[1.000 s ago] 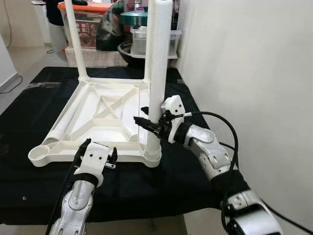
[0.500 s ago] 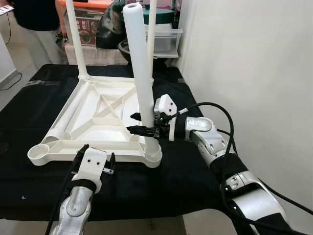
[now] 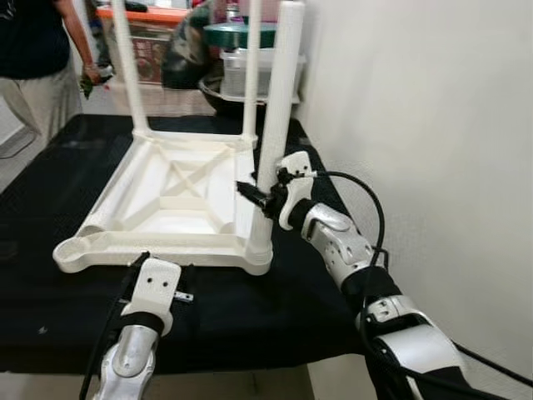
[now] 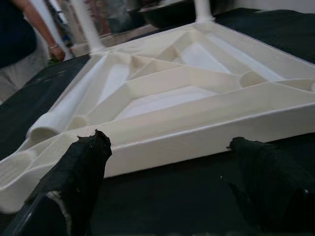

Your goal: Building children table

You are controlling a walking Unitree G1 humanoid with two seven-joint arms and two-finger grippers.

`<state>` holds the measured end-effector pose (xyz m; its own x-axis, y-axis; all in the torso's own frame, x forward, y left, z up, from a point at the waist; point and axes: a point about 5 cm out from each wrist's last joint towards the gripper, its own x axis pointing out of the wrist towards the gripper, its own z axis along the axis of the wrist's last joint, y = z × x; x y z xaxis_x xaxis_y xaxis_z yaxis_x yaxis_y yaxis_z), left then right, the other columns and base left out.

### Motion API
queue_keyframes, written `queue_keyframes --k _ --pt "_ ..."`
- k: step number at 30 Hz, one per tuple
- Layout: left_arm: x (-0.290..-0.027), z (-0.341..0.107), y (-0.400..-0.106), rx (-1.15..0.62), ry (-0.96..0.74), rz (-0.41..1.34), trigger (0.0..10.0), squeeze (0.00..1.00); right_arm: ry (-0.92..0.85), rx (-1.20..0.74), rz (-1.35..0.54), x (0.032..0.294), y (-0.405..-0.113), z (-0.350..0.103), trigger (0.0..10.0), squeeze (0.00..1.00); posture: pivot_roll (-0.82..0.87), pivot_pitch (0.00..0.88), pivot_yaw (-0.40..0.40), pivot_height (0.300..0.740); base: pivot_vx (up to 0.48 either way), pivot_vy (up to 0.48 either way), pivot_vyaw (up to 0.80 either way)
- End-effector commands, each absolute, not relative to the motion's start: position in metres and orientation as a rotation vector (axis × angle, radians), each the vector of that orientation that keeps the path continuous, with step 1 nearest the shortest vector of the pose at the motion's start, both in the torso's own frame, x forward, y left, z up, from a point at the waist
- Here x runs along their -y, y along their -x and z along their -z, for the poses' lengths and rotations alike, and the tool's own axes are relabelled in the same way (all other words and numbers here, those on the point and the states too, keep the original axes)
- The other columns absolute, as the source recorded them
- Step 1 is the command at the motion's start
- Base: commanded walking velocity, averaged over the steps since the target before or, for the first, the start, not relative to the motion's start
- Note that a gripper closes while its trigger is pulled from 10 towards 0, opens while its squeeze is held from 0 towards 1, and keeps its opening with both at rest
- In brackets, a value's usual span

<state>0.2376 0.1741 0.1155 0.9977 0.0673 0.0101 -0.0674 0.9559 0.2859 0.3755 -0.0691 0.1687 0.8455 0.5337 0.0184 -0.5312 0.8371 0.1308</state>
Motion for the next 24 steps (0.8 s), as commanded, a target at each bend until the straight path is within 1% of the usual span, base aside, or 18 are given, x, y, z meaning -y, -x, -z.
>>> queue_keyframes --k 1,10,11,13,16,19,20,21,22,23,24 --pt "-0.175 -0.116 -0.237 0.001 -0.285 -0.079 10.0 0.00 -0.176 -0.190 -0.437 0.082 -0.364 -0.125 0.0 0.00 0.07 0.000 -0.102 0.740 0.000 0.000 0.00" --pt "-0.179 -0.115 -0.236 -0.005 -0.296 -0.099 10.0 0.00 -0.207 -0.152 -0.288 0.089 -0.359 -0.125 0.0 0.00 0.07 0.000 -0.098 0.740 0.000 0.000 0.00" --pt "-0.179 -0.115 -0.236 -0.005 -0.295 -0.105 10.0 0.00 -0.200 -0.150 -0.249 0.089 -0.358 -0.126 0.0 0.00 0.07 0.000 -0.098 0.740 0.000 0.000 0.00" --pt "-0.179 -0.115 -0.236 -0.005 -0.295 -0.105 10.0 0.00 -0.200 -0.150 -0.249 0.089 -0.358 -0.126 0.0 0.00 0.07 0.000 -0.098 0.740 0.000 0.000 0.00" --pt "-0.181 -0.114 -0.236 -0.012 -0.299 -0.118 10.0 0.00 -0.189 -0.163 -0.187 0.088 -0.356 -0.127 0.0 0.00 0.07 0.000 -0.093 0.740 0.000 0.000 0.00" --pt "-0.183 -0.115 -0.237 -0.013 -0.303 -0.122 10.0 0.00 -0.188 -0.182 -0.203 0.084 -0.355 -0.127 0.0 0.00 0.06 0.000 -0.089 0.740 0.000 0.000 0.00" --pt "-0.184 -0.115 -0.238 -0.013 -0.305 -0.123 10.0 0.00 -0.176 -0.182 -0.221 0.082 -0.355 -0.128 9.4 0.00 0.06 0.000 -0.085 0.740 0.000 0.000 0.00" --pt "-0.184 -0.115 -0.238 -0.012 -0.306 -0.123 10.0 0.00 -0.183 -0.167 -0.228 0.081 -0.355 -0.132 10.0 0.00 0.06 0.000 -0.083 0.740 0.000 0.000 0.00" --pt "-0.184 -0.115 -0.239 -0.012 -0.307 -0.121 10.0 0.00 -0.181 -0.146 -0.241 0.081 -0.354 -0.136 10.0 0.01 0.06 0.000 -0.083 0.740 0.000 0.000 0.00" --pt "-0.184 -0.115 -0.239 -0.011 -0.308 -0.119 10.0 0.00 -0.186 -0.129 -0.250 0.080 -0.354 -0.139 10.0 0.65 0.06 0.000 -0.081 0.740 0.000 0.000 0.00" --pt "-0.184 -0.115 -0.239 -0.011 -0.308 -0.119 10.0 0.00 -0.186 -0.129 -0.250 0.080 -0.354 -0.139 10.0 0.65 0.06 0.000 -0.081 0.740 0.000 0.000 0.00"
